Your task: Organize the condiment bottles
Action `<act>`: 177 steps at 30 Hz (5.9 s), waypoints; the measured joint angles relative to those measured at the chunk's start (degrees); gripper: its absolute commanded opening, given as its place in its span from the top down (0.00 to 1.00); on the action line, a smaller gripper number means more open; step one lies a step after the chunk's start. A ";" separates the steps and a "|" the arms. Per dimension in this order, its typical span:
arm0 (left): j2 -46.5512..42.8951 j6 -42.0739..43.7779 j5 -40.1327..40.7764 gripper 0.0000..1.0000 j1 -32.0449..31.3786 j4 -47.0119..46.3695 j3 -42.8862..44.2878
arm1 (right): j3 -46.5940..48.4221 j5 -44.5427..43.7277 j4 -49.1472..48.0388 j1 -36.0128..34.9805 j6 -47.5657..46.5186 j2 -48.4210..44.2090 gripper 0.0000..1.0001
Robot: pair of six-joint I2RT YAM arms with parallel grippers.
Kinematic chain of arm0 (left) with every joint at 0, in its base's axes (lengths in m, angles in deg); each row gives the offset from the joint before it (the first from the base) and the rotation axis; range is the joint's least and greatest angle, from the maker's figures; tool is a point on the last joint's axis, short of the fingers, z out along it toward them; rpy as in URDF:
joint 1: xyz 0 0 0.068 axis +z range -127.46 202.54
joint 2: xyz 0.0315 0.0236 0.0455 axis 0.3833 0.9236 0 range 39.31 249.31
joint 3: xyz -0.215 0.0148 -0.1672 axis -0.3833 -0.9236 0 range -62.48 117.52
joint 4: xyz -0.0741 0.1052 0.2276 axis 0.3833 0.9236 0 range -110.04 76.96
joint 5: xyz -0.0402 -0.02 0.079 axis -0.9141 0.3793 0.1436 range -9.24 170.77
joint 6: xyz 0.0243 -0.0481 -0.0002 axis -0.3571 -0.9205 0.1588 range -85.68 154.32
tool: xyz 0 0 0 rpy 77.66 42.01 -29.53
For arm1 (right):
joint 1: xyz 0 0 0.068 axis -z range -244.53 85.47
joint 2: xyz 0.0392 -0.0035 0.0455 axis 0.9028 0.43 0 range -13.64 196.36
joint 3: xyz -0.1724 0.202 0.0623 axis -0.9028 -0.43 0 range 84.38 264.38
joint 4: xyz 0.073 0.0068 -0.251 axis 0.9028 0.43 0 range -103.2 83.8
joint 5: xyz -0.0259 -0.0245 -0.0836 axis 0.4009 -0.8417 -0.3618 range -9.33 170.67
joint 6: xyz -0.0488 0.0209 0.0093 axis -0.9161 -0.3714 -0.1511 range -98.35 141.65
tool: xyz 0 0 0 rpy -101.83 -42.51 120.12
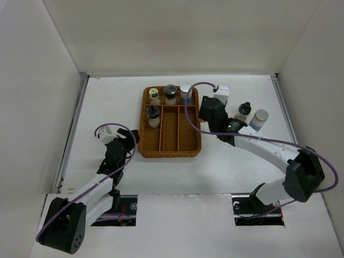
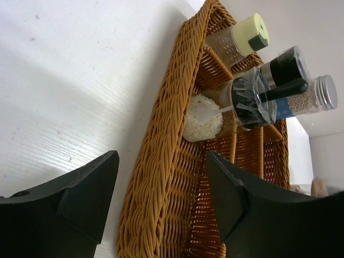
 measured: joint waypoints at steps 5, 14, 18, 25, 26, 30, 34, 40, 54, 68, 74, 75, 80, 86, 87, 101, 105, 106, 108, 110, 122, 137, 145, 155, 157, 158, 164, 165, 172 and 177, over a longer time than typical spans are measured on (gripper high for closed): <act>-0.87 0.02 0.00 0.36 0.02 0.04 0.00 | 10.21 3.34 -3.02 -6.08 -2.29 10.60 0.61; -1.11 0.02 0.00 0.36 0.04 -0.07 0.00 | 24.52 8.00 -3.02 -10.25 -4.85 26.25 0.61; -1.31 0.02 0.00 0.36 0.13 -0.07 0.00 | 26.40 7.67 -2.97 -10.27 -5.44 30.08 0.61; -0.76 0.02 -0.04 0.36 0.00 -0.15 0.00 | 26.40 7.69 -2.73 -9.77 -5.62 32.11 0.54; -0.59 0.02 -0.07 0.36 0.00 -0.15 0.00 | 26.40 7.69 -2.75 -9.68 -5.62 32.33 0.50; -0.39 0.02 -0.13 0.36 0.00 -0.17 0.00 | 26.47 7.72 -2.84 -9.40 -5.49 33.77 0.35; -0.39 0.02 -0.17 0.36 0.00 -0.15 0.00 | 26.47 7.74 -2.75 -9.14 -5.11 34.45 0.27; -0.48 0.02 -0.20 0.36 0.02 -0.15 0.00 | 24.61 8.07 -2.73 -9.14 -5.22 30.40 0.21; -0.31 0.00 -0.28 0.35 -0.02 -0.17 0.00 | -4.33 -4.37 -3.89 14.47 -5.05 -11.93 0.27; 2.36 0.02 -0.35 0.35 -1.25 -1.46 0.00 | -10.27 -1.29 -0.46 32.37 -2.82 -8.26 0.06; 2.23 0.02 -0.33 0.35 -1.25 -1.88 0.00 | -10.21 2.64 -0.92 34.82 -2.36 -4.85 0.11; 2.25 0.02 -0.33 0.35 -1.27 -1.95 0.00 | -10.21 3.08 -1.05 35.04 -2.23 -4.09 0.14; 2.56 0.02 -0.37 0.35 -1.27 -2.05 0.00 | -10.23 4.57 -1.33 35.65 -1.57 -1.49 0.41; 2.78 0.00 -0.39 0.35 -1.42 -2.34 0.00 | -14.03 2.12 -1.20 33.66 -0.74 -5.86 0.52; 2.86 0.00 -0.37 0.35 -1.53 -2.36 0.00 | -15.43 1.36 -0.72 32.54 -0.70 -7.67 0.52; 2.91 0.02 -0.35 0.35 -1.60 -2.60 0.00 | -9.46 -2.36 7.17 7.82 -1.29 -16.76 0.54; 2.54 0.04 -0.33 0.35 -1.49 -2.56 0.00 | 0.31 0.55 1.22 0.13 -4.74 -6.51 0.55; 2.19 0.04 -0.31 0.35 -1.49 -2.56 0.00 | 2.49 1.27 -0.22 -1.11 -5.49 -3.76 0.55; 1.62 0.07 -0.28 0.35 -1.46 -2.60 0.00 | 6.71 2.62 -2.58 -3.26 -6.97 1.77 0.55; 1.14 0.07 -0.28 0.35 -1.31 -2.58 0.00 | 10.40 3.89 -3.96 -4.59 -8.44 6.75 0.55; 1.60 0.07 -0.22 0.35 -1.11 -2.67 0.00 | 15.52 5.35 -6.12 -4.37 -12.50 19.15 0.54; 1.97 0.07 -0.22 0.35 -1.11 -2.69 0.00 | 14.38 5.40 -9.97 -3.63 -10.62 21.33 0.10; 2.25 0.09 -0.28 0.37 -1.11 -2.71 0.00 | 6.56 5.11 -11.21 -1.16 -10.51 2.36 0.47; 2.58 0.24 -0.42 0.37 -1.22 -2.71 0.00 | -0.09 -0.70 -8.28 21.42 -8.02 -2.29 0.19; 2.56 0.24 -0.42 0.37 -1.11 -2.71 0.00 | -0.35 -0.72 -7.28 24.20 -7.78 0.37 0.14; 2.58 0.26 -0.44 0.36 -1.11 -2.71 0.00 | -0.35 -0.44 -7.10 25.35 -7.72 1.92 0.12; 2.58 0.26 -0.59 0.36 -1.11 -2.71 0.00 | -0.13 3.89 -5.95 29.44 -6.75 10.21 0.13; 2.58 0.26 -0.61 0.36 -1.11 -2.71 0.00 | -0.04 4.90 -5.95 29.88 -6.45 11.43 0.16; 2.58 0.26 -0.63 0.36 -1.11 -2.71 0.00 | 0.20 8.37 -6.43 30.77 -4.79 15.50 0.41; 2.71 0.26 -0.63 0.36 -1.11 -2.73 0.00 | -0.98 8.02 -6.51 29.99 -4.37 13.49 0.48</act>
